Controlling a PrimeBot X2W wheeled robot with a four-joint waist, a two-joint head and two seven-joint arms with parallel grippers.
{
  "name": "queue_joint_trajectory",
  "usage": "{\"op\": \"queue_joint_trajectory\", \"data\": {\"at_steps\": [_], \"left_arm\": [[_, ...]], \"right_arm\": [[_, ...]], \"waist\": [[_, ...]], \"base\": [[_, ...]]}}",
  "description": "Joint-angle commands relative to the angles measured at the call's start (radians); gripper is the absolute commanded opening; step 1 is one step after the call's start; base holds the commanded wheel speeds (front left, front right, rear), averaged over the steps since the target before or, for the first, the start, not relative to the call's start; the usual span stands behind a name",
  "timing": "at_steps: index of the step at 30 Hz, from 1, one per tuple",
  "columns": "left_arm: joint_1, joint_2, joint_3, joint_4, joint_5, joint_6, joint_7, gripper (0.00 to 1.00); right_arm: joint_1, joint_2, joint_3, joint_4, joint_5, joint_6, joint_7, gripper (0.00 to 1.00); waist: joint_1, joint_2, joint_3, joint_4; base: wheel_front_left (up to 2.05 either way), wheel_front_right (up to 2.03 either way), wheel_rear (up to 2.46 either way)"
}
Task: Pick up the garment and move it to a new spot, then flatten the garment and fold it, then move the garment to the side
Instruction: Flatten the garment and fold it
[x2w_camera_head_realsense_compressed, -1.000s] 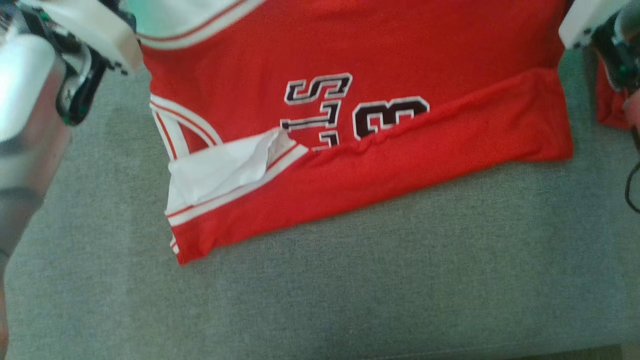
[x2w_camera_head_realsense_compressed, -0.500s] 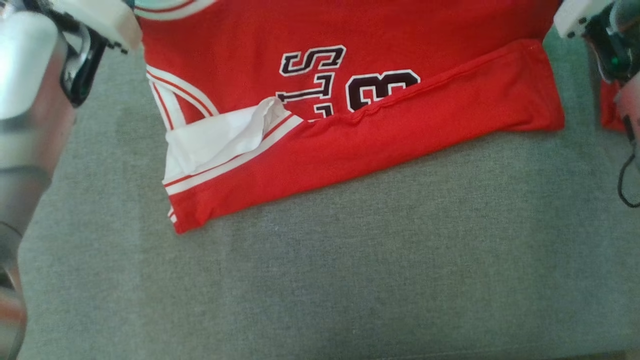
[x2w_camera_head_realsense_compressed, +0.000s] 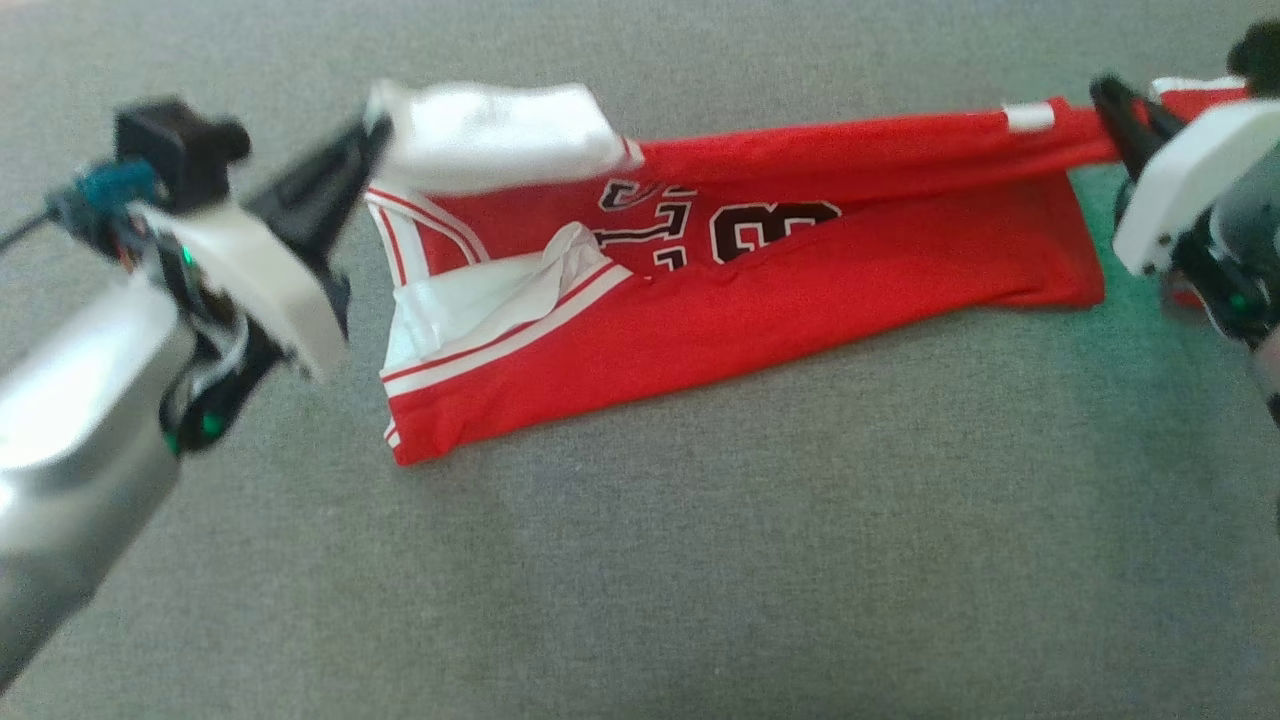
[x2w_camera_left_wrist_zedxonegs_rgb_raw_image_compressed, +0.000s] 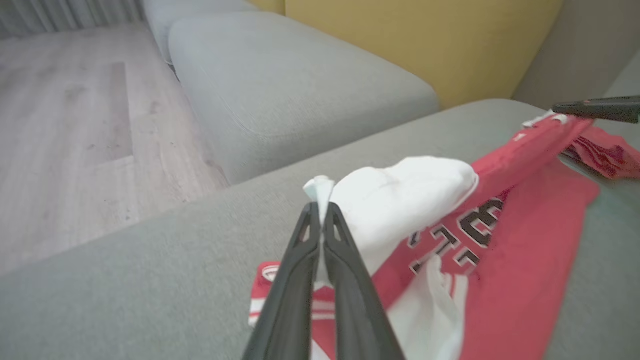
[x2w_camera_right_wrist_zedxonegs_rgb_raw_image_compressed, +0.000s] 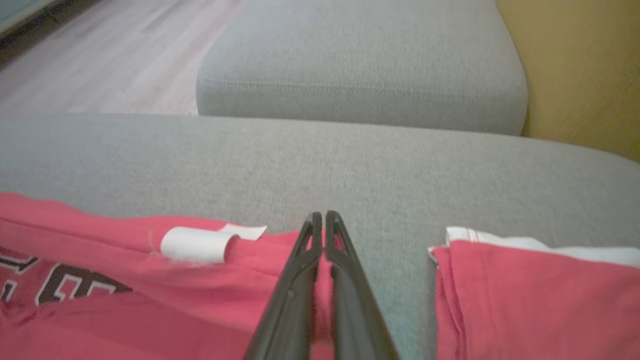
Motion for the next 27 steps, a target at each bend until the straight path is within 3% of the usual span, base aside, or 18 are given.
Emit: {"op": "queue_joint_trajectory", "data": {"at_steps": [1,12,18,23,24,25,26,27], "left_arm": [[0.003,0.076,0.017,-0.078,-0.025,0.002,0.036,0.00],[0.119,0.178,-0.068,-0.291,-0.091,0.005,0.196,0.00],[0.125,0.190,-0.100,-0.326,-0.091,0.013,0.258,0.00],[0.131,0.168,-0.117,-0.314,-0.078,0.019,0.262,0.00],[0.133,0.164,-0.120,-0.309,-0.078,0.019,0.263,0.04],[0.134,0.159,-0.121,-0.303,-0.077,0.021,0.261,0.68],[0.134,0.156,-0.120,-0.297,-0.074,0.027,0.255,1.00],[0.134,0.152,-0.117,-0.291,-0.069,0.033,0.246,1.00]], "right_arm": [[0.030,-0.049,0.022,-0.033,0.024,-0.001,0.024,0.00],[0.086,-0.133,0.156,-0.094,0.070,-0.001,0.130,0.00],[0.098,-0.163,0.233,-0.132,0.092,-0.001,0.181,0.00],[0.099,-0.168,0.268,-0.138,0.118,-0.001,0.204,0.00],[0.097,-0.167,0.269,-0.135,0.122,-0.001,0.205,0.60],[0.097,-0.165,0.269,-0.127,0.128,-0.001,0.209,1.00],[0.096,-0.163,0.271,-0.124,0.134,-0.001,0.212,1.00],[0.094,-0.161,0.268,-0.122,0.139,-0.001,0.207,1.00]], "waist": [[0.0003,-0.0001,-0.023,0.007],[0.0003,-0.0001,-0.058,0.005],[0.0003,-0.0001,-0.057,-0.001],[0.0003,-0.0001,-0.056,-0.010],[0.0003,-0.0001,-0.056,-0.013],[0.0003,-0.0001,-0.056,-0.015],[0.0003,-0.0001,-0.056,-0.017],[0.0003,-0.0001,-0.058,-0.020]], "base": [[0.00,0.00,0.00],[0.00,0.00,0.00],[0.00,0.00,0.00],[0.00,0.00,0.00],[0.00,0.00,0.00],[0.00,0.00,0.00],[0.00,0.00,0.00],[0.00,0.00,0.00]]}}
